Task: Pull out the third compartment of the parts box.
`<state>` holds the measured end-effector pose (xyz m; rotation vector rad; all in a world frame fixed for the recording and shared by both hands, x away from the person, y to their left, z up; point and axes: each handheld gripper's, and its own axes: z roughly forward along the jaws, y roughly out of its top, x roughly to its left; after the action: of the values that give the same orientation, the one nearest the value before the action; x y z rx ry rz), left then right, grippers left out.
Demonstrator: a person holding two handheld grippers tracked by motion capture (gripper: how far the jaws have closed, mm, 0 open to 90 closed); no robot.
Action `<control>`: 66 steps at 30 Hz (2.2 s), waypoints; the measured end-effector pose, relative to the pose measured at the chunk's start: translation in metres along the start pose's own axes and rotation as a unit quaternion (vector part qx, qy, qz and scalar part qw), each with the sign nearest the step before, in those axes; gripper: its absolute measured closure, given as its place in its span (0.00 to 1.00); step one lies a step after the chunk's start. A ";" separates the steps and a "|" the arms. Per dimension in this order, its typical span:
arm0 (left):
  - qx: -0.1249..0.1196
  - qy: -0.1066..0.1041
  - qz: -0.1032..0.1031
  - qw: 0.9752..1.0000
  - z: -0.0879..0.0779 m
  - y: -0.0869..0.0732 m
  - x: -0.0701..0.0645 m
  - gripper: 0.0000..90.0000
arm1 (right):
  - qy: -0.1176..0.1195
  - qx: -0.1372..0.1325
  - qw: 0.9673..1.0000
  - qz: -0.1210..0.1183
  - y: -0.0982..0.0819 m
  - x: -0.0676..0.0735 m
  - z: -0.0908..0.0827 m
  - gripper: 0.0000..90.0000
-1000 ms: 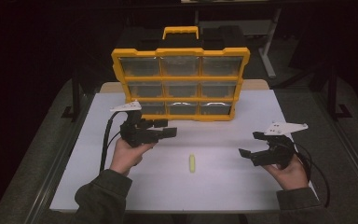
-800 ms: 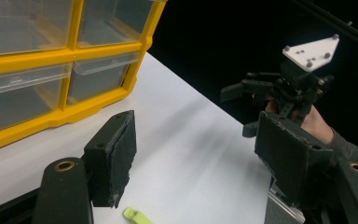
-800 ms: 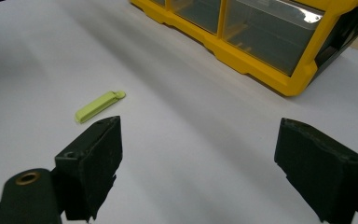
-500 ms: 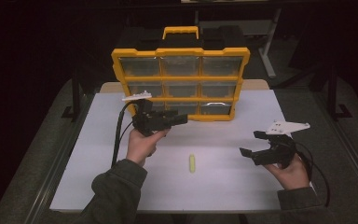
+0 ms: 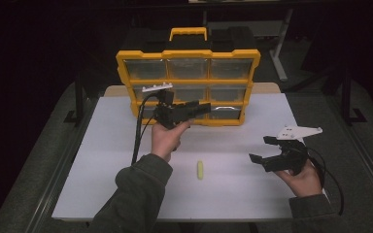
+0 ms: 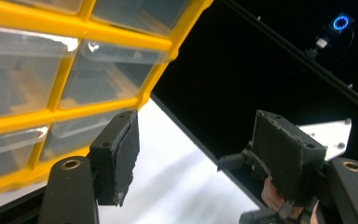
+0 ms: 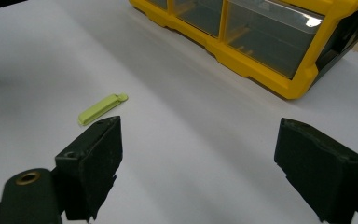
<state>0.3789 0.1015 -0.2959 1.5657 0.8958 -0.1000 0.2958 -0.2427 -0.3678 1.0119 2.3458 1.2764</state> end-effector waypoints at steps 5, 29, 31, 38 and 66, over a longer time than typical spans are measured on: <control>-0.008 0.005 -0.012 1.000 0.007 0.005 0.000 0.36 | 0.001 -0.004 1.000 0.003 0.000 -0.001 -0.002 0.16; -0.086 -0.003 -0.087 0.993 0.049 0.036 0.003 0.43 | 0.003 -0.003 1.000 0.005 -0.001 -0.002 0.000 0.16; -0.091 -0.003 -0.098 0.991 0.053 0.038 0.004 0.44 | 0.004 -0.003 1.000 0.007 -0.001 -0.002 0.000 0.16; -0.120 -0.007 -0.112 0.986 0.065 0.044 0.005 0.50 | 0.007 -0.005 1.000 0.006 -0.001 -0.004 0.000 0.16; -0.156 0.015 -0.106 0.982 0.089 0.056 0.003 0.84 | 0.013 -0.010 1.000 0.008 -0.001 -0.005 -0.002 0.16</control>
<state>0.4518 0.0286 -0.2731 1.1806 1.0470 -0.0833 0.2978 -0.2478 -0.3679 1.0168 2.3426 1.3243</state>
